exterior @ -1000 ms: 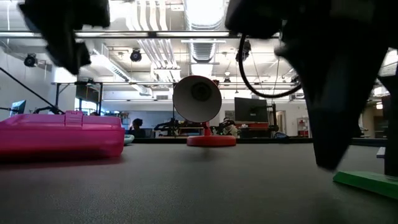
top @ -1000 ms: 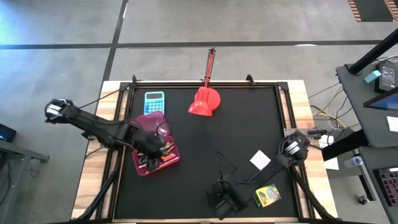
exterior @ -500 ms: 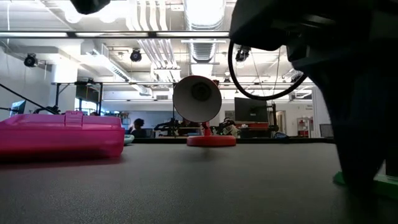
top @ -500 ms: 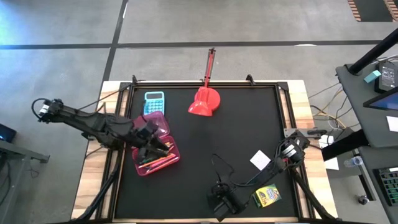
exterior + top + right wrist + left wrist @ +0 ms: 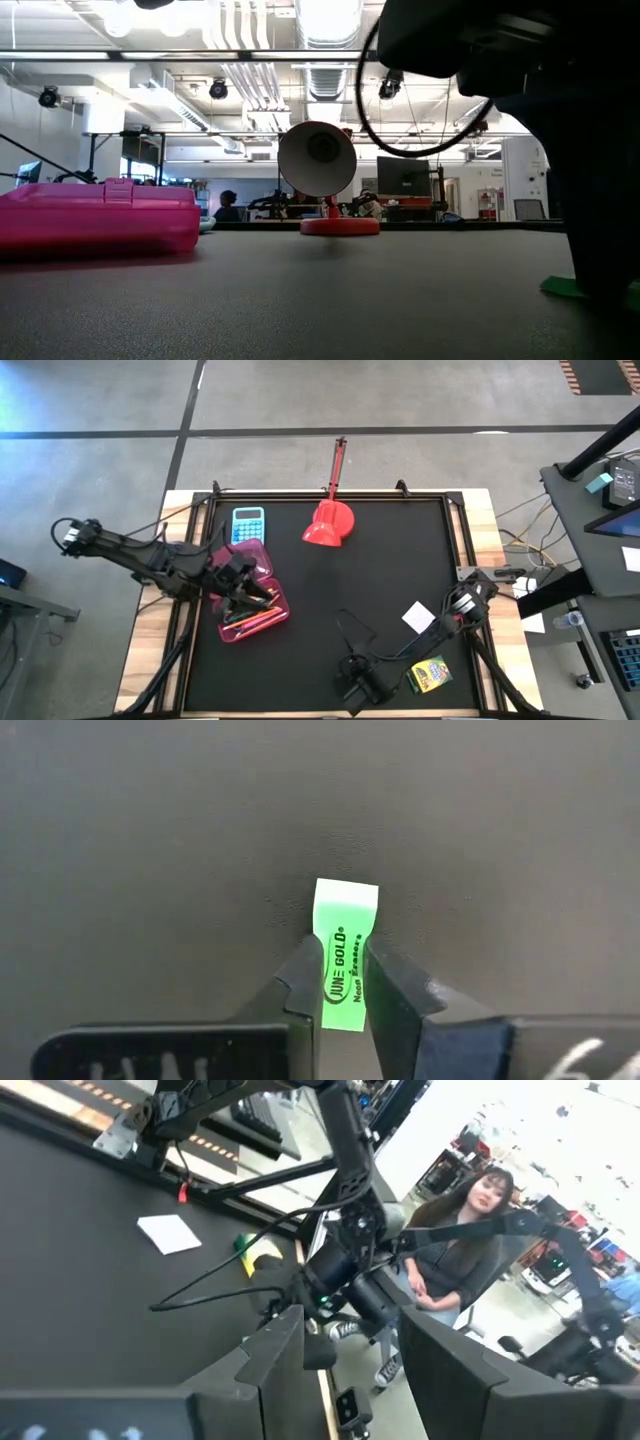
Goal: Pack school essentials
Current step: Put the green eraser into the red supply box
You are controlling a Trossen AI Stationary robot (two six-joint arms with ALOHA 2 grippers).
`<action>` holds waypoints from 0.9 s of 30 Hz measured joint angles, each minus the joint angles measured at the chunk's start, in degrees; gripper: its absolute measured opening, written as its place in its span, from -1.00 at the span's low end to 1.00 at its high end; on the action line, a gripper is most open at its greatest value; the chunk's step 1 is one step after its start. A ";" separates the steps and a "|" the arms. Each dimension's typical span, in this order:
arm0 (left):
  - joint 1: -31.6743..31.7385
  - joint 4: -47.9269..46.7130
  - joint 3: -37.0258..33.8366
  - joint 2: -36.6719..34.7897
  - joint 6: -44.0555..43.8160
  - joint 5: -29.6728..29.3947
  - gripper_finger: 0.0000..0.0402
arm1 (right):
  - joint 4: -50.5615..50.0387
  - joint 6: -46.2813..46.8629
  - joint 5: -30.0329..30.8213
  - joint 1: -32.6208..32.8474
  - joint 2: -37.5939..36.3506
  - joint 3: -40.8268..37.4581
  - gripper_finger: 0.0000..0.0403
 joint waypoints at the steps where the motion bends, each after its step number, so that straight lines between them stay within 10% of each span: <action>1: 0.00 0.05 -0.02 0.42 -0.20 0.04 -0.27 | -0.29 -1.08 0.18 0.00 0.08 0.72 -0.77; 22: -0.72 -4.06 -3.10 9.64 16.46 3.89 -0.27 | -11.84 -14.89 32.83 -3.52 -0.54 21.63 -0.78; 27: -0.72 -5.04 -3.10 9.91 19.61 -3.91 -0.27 | -16.49 -18.50 36.77 -4.81 -0.70 26.46 -0.78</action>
